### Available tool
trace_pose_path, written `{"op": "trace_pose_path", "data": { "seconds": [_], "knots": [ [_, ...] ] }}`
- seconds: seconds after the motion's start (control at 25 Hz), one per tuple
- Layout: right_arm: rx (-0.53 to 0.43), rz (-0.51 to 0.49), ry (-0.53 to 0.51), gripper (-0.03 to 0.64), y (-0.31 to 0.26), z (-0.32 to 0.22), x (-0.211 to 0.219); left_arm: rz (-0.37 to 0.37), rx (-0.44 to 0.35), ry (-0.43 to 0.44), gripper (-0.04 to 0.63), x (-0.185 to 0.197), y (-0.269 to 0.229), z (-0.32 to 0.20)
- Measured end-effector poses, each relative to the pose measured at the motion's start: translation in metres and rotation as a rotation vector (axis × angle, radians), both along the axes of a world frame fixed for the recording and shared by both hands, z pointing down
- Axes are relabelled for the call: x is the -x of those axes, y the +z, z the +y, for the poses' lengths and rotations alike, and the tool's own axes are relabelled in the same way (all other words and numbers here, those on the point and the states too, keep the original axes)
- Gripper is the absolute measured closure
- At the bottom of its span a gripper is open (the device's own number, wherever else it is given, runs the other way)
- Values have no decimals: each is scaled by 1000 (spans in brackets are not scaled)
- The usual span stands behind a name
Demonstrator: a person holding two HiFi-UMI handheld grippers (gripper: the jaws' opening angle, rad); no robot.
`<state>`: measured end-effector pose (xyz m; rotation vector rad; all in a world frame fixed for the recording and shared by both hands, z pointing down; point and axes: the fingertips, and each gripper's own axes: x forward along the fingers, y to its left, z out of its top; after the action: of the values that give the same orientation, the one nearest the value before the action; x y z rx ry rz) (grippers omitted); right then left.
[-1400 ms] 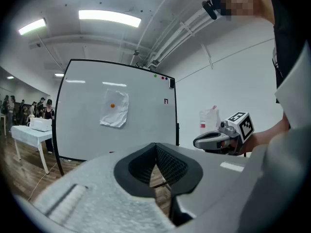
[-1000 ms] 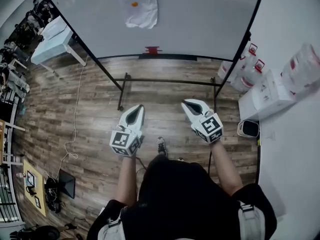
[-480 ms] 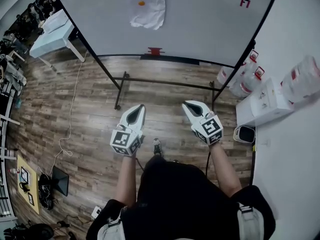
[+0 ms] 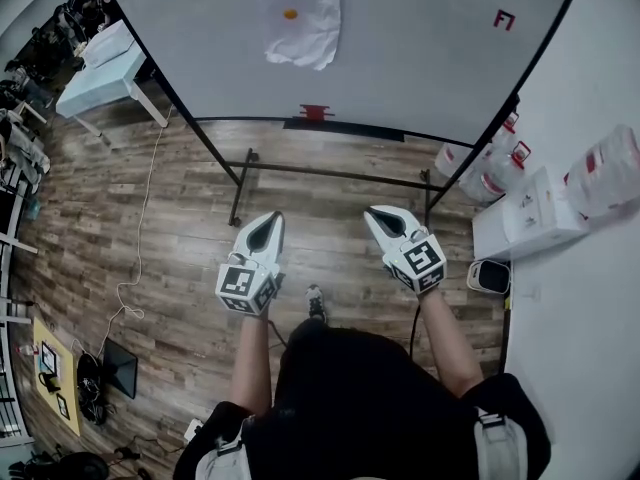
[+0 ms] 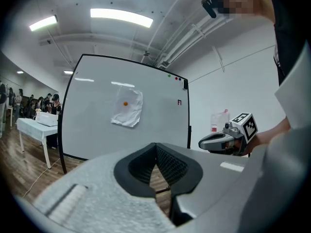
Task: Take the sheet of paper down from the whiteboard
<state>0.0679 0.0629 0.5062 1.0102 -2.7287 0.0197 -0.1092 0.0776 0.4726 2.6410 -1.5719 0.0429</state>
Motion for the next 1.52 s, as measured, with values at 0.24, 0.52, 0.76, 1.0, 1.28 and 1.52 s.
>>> {"op": "trace_pose_path", "data": {
  "seconds": [0.24,0.52,0.76,1.0,1.28,1.52],
  "knots": [
    [20,-5,3,614,6,-28,16,1,2,0,584,20,-2,-29],
    [27,3,16,614,8,-63,44,3,10,34,584,41,1,-71],
    [46,8,56,614,13,-95,64,7,25,83,584,60,8,-107],
    [58,28,77,614,23,-116,94,33,37,89,584,94,19,-135],
    [71,43,96,614,28,-138,116,50,42,94,584,120,27,-158],
    [67,61,106,614,30,-151,131,73,46,81,584,143,31,-174]
  ]
}}
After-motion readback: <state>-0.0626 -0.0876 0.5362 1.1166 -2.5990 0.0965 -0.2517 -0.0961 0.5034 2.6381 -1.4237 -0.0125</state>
